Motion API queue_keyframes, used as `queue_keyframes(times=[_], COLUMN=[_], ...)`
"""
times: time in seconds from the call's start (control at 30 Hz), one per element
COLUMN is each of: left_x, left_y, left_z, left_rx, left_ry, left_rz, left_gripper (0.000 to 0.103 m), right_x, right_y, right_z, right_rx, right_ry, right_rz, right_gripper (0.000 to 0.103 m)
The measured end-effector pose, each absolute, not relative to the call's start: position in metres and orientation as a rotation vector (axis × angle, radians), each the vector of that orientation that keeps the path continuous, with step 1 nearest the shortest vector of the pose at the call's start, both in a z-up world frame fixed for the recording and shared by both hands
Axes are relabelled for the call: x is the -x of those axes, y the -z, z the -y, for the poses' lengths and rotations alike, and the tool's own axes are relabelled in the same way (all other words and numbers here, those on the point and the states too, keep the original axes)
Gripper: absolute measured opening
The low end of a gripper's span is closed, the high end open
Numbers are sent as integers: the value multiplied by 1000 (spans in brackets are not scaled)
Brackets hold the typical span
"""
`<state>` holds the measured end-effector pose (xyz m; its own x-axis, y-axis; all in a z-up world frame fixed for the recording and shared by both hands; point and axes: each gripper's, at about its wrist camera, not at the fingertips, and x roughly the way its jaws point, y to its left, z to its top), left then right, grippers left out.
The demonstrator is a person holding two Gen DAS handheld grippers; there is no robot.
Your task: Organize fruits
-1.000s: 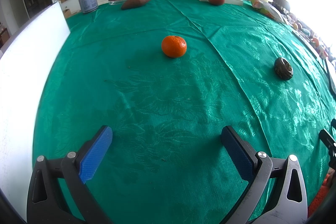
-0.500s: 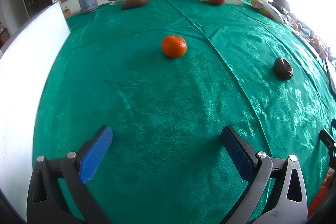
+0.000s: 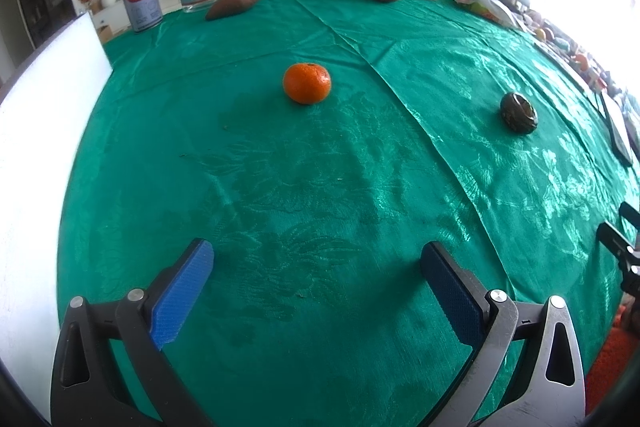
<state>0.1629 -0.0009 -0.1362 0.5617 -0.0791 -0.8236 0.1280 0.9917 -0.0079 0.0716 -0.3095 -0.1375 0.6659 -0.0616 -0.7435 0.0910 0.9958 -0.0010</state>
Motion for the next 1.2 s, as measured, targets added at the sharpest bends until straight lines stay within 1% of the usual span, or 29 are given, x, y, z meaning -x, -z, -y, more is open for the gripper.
queue_keyframes(times=[0.13, 0.37, 0.43, 0.53, 0.6, 0.77, 0.83, 0.93, 1.07, 1.13, 1.17, 1.2], left_x=[-177, -221, -225, -224, -222, -216, -215, -219, -234, -244, -249, -254], left_y=[129, 111, 109, 110, 112, 110, 103, 83, 50, 42, 41, 41], left_z=[0, 2, 1, -5, -12, -26, -27, -27, -34, -38, -40, -43], left_rx=[-5, 13, 8, -17, -18, 4, 14, 37, 80, 74, 67, 63], left_ry=[151, 131, 134, 128, 117, 115, 126, 146, 167, 150, 136, 121], left_rz=[-994, -969, -963, -965, -969, -980, -968, -958, -917, -908, -911, -916], left_gripper=[101, 101, 101, 101, 101, 101, 101, 101, 101, 101, 101, 101], right_x=[-72, -71, -72, -77, -79, -116, -140, -179, -215, -225, -227, -230], right_y=[137, 137, 136, 129, 119, 99, 94, 102, 115, 120, 124, 127], right_z=[310, 310, 310, 311, 309, 289, 279, 264, 240, 229, 225, 222], right_rx=[-38, -38, -38, -52, -82, -91, -97, -124, -82, -66, -60, -63], right_ry=[87, 86, 81, 73, 35, -93, -130, -140, -124, -113, -104, -104], right_rz=[-837, -838, -850, -927, -919, -925, -919, -953, -970, -969, -976, -983], right_gripper=[103, 103, 103, 103, 103, 103, 103, 102, 95, 90, 84, 82])
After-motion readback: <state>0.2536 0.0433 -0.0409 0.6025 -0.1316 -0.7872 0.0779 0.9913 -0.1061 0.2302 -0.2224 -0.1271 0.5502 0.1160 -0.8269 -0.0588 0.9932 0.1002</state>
